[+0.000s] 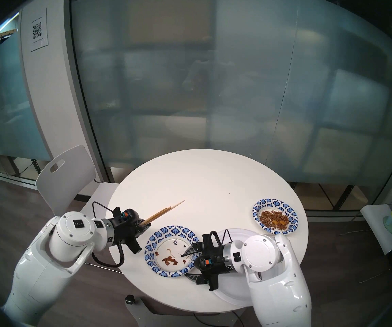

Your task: Stack the plates into one stack

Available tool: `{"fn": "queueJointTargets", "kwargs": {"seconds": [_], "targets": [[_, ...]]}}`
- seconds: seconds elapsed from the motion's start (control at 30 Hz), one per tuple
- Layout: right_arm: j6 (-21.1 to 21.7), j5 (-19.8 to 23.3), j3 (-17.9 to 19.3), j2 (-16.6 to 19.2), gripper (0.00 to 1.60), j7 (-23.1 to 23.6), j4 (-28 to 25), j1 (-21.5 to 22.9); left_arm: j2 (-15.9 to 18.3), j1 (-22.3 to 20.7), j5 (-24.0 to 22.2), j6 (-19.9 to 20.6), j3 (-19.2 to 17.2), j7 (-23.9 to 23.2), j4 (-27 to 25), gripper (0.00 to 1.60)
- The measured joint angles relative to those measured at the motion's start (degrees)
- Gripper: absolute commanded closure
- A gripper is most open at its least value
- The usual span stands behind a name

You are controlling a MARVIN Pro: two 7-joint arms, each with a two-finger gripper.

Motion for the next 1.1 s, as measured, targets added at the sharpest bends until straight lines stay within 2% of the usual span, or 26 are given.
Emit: {"fn": "queueJointTargets", "kwargs": {"seconds": [0.2,0.33,0.57,0.6,0.8,1.0,1.1], "targets": [[-0.6,-0.3,-0.4,0.0,0.65,0.1,0.7,0.7,0.1,0.2,-0.1,0.0,-0.2,0.1,0.0,1.6],[-0.9,-0.2,-0.6,0.0,0.65,0.4,1.0,1.1,0.2,0.3,-0.2,0.0,-0.3,0.1,-0.1,1.6],[-1.2,-0.3,-1.1,-0.1,0.74,1.1,1.5,1.7,0.4,0.3,-0.5,-0.1,-0.4,0.1,-0.1,1.6],[-1.2,-0.3,-1.3,-0.1,0.84,1.4,1.6,1.9,0.4,0.3,-0.5,-0.1,-0.4,0.2,-0.1,1.6],[-1.2,-0.4,-1.4,-0.1,0.87,2.1,1.9,2.2,0.4,0.3,-0.7,-0.1,-0.5,0.2,-0.1,1.6],[-1.8,-0.4,-1.4,-0.1,0.97,2.1,2.2,2.4,0.5,0.3,-0.9,-0.2,-0.7,0.3,0.0,1.6],[-2.4,-0.3,-1.5,-0.1,1.15,2.0,2.3,2.5,0.5,0.3,-1.0,-0.3,-0.7,0.4,0.1,1.6]]}}
